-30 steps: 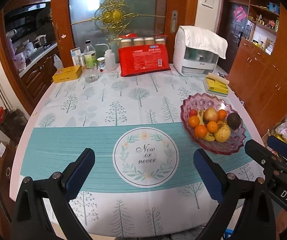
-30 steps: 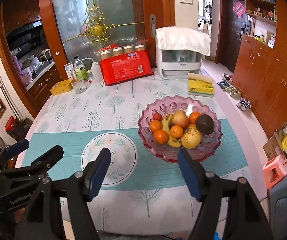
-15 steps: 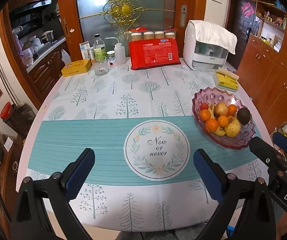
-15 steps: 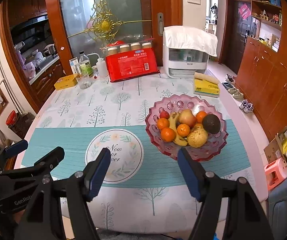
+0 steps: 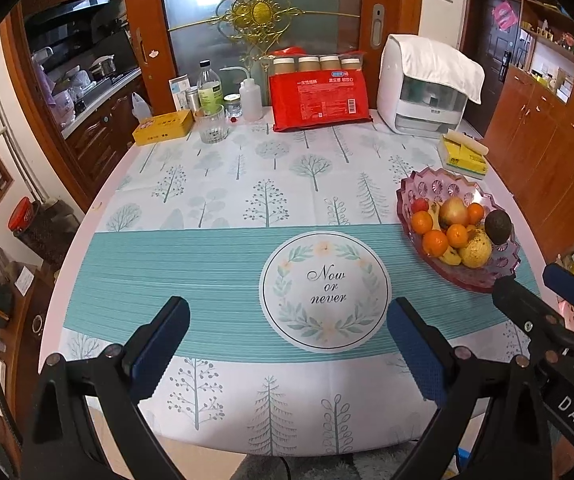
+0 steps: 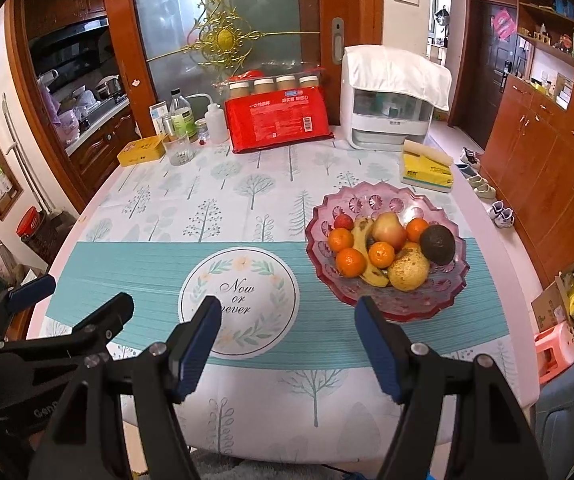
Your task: Organize fruits
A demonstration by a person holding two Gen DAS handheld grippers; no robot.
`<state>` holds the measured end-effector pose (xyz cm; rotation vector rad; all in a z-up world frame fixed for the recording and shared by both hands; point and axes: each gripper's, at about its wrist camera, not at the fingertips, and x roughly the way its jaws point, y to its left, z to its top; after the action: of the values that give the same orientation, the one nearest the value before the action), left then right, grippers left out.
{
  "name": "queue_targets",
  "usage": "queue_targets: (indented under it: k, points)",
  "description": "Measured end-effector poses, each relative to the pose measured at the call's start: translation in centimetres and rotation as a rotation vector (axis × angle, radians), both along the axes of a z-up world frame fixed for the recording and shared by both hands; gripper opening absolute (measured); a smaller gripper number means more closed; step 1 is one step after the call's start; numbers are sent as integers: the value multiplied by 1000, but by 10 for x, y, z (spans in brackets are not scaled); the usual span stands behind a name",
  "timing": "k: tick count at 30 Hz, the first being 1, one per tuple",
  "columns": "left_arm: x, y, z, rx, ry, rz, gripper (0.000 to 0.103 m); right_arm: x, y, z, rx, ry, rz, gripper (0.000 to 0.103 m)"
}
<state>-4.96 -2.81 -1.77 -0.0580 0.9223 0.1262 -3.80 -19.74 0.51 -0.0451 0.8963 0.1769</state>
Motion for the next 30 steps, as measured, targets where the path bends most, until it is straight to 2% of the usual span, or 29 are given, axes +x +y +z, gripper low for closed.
queue_targets:
  k: [30]
  points:
    - [-5, -2, -3, -2, 19, -2, 98, -3, -1, -3, 8, 11, -1, 70]
